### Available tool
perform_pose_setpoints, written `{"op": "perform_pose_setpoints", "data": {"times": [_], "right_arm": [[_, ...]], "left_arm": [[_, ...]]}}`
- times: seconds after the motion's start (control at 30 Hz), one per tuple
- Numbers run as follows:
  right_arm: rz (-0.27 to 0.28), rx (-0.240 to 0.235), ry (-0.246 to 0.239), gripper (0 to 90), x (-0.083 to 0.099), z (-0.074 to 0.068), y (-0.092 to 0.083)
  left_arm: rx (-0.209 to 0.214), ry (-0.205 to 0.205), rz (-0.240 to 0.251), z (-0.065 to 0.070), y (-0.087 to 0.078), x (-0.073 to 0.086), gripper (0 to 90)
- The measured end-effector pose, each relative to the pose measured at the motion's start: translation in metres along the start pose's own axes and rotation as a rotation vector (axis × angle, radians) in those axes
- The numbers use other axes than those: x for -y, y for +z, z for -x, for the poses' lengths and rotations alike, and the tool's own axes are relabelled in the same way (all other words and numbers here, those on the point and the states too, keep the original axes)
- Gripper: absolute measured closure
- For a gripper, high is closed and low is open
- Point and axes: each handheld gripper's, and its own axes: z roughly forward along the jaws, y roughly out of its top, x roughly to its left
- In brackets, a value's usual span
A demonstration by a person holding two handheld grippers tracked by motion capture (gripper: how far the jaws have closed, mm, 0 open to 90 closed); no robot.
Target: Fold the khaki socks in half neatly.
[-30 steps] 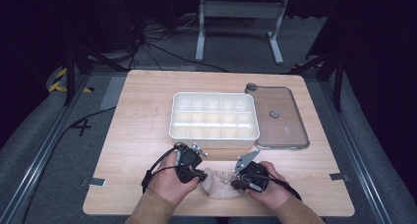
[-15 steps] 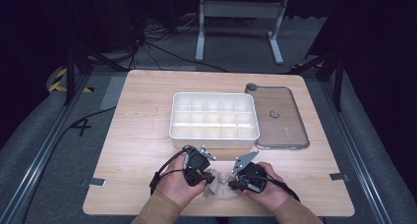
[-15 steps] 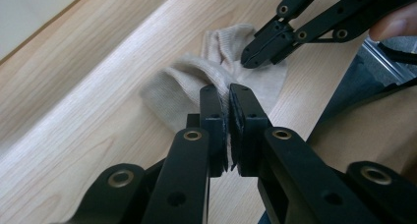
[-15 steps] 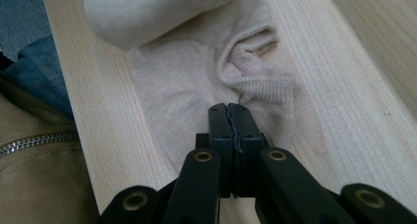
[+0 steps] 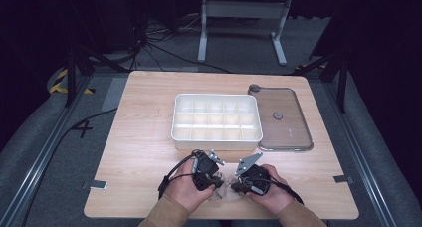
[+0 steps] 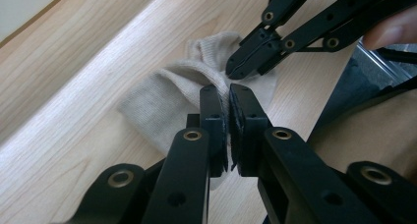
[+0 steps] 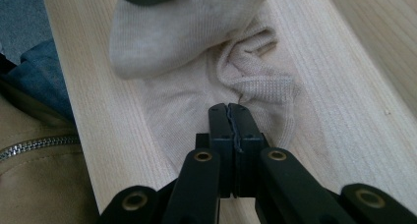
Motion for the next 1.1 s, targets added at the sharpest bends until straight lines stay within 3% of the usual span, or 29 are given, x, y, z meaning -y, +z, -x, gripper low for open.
{"op": "perform_pose_setpoints", "data": {"times": [0.07, 0.43, 0.67, 0.77, 0.97, 1.1], "right_arm": [[0.001, -0.006, 0.000, 89.6, 0.000, 0.000, 0.000], [0.003, -0.005, 0.004, 89.7, 0.001, 0.000, 0.000], [0.004, -0.007, 0.006, 89.5, 0.001, 0.001, 0.000], [0.004, 0.000, 0.006, 89.3, 0.001, 0.000, 0.000], [0.012, 0.001, 0.015, 87.2, 0.001, 0.002, -0.006], [0.048, 0.012, 0.016, 87.9, 0.000, 0.003, -0.021]], "left_arm": [[0.010, 0.007, 0.008, -0.002, 0.007, 0.000, 85.0], [0.047, 0.009, 0.039, 0.003, 0.007, -0.002, 85.1], [0.032, -0.007, 0.020, 0.000, 0.017, 0.000, 84.7], [0.037, -0.014, 0.033, 0.001, 0.019, 0.000, 84.1], [0.088, -0.011, 0.056, 0.002, 0.013, -0.001, 74.9], [0.081, -0.010, 0.066, 0.004, 0.004, 0.000, 70.3]]}}
